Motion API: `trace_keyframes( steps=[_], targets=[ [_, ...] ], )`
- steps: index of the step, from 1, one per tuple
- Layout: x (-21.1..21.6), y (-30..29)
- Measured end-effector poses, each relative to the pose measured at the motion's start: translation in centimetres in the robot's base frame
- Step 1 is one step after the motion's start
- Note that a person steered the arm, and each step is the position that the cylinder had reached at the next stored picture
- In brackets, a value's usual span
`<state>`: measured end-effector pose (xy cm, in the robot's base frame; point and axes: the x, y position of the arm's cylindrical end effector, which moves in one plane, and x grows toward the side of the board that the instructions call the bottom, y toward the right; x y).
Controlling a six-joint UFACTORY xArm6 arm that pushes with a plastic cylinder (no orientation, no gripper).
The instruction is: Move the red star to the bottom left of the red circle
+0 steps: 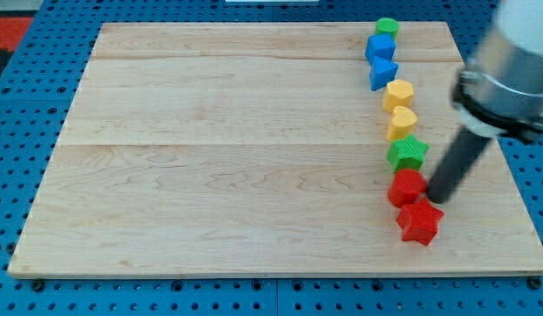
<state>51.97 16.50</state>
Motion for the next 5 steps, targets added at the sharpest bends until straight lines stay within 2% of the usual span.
trace_keyframes(
  steps=[1, 3, 4, 5],
  targets=[
    [0.8, -4.8],
    [-5.9, -16.6],
    [-3.1, -7.3],
    [0.5, 4.3]
  ],
)
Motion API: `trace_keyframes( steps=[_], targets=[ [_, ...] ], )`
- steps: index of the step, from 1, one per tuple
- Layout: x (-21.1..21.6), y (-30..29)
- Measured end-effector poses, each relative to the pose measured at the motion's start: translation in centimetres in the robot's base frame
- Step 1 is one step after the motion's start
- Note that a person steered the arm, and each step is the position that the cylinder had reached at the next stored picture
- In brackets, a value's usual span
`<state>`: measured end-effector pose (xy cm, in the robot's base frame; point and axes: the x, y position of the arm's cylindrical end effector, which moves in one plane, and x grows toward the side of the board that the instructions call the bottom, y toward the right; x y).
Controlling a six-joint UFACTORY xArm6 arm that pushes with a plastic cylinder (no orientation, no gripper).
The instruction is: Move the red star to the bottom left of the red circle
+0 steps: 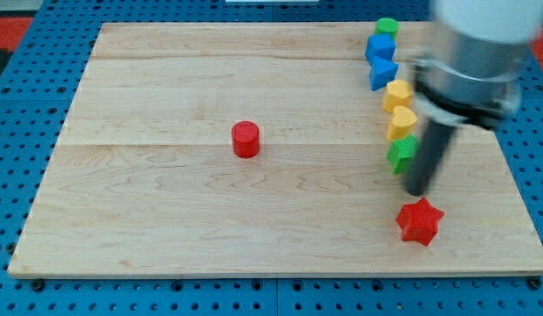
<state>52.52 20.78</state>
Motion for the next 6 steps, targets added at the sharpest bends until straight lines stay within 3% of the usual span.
trace_keyframes(
  steps=[1, 3, 4, 5, 6],
  targets=[
    [0.9, 7.0],
    [3.5, -2.3],
    [8.3, 3.0],
    [8.4, -0.3],
    [3.6, -3.6]
  ],
)
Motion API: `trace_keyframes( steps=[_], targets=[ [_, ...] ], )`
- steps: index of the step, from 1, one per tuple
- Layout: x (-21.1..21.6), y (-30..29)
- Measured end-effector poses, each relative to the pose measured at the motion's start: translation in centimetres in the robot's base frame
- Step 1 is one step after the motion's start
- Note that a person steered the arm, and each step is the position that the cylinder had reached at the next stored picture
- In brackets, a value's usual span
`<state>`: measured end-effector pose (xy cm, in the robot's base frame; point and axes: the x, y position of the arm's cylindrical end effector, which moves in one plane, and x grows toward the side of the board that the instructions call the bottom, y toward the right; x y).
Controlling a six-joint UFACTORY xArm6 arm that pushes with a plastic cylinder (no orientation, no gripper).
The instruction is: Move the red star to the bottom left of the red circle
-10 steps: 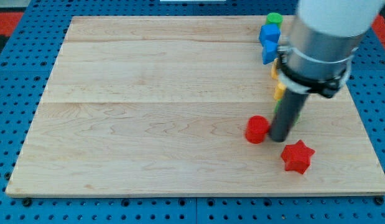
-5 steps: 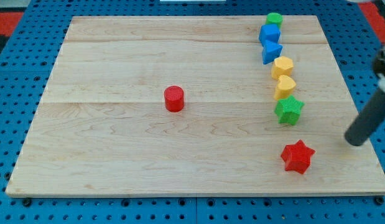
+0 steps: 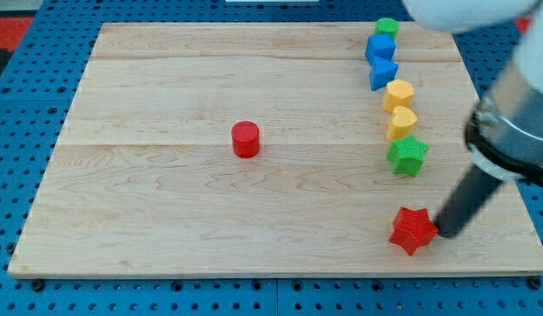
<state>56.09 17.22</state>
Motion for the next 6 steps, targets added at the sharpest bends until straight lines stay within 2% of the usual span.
trace_keyframes(
  steps=[1, 2, 3, 4, 5, 6],
  targets=[
    [-1.5, -7.5],
    [-0.8, -0.1],
    [4.5, 3.3],
    [2.8, -2.6],
    [1.4, -11.6],
    [3.1, -10.3]
  ],
)
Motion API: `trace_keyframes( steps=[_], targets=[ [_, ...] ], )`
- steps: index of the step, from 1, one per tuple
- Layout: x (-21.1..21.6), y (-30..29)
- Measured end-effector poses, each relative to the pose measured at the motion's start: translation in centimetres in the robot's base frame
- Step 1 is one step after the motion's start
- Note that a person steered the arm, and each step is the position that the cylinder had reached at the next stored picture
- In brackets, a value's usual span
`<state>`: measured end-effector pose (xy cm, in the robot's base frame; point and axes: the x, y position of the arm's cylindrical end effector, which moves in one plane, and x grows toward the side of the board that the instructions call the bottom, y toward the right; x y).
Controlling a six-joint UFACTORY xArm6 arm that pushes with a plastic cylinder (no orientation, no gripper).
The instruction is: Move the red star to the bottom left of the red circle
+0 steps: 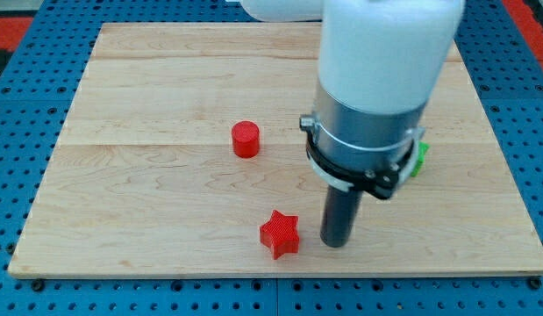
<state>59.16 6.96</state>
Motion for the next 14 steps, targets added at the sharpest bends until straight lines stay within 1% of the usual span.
trace_keyframes(
  steps=[1, 2, 3, 4, 5, 6, 7, 8, 9, 10, 11, 12, 13, 14],
  targets=[
    [2.3, -2.3],
    [-2.6, -4.9],
    [-5.2, -10.7],
    [-1.8, -6.3],
    [1.7, -7.9],
    [-1.0, -15.0],
    [-4.5, -11.7],
    [-8.5, -10.3],
    [-6.0, -4.5],
    [-2.0, -5.3],
    [-4.7, -11.1],
    [-7.2, -13.5],
    [-1.2, -11.0],
    [-2.2, -14.7]
  ],
)
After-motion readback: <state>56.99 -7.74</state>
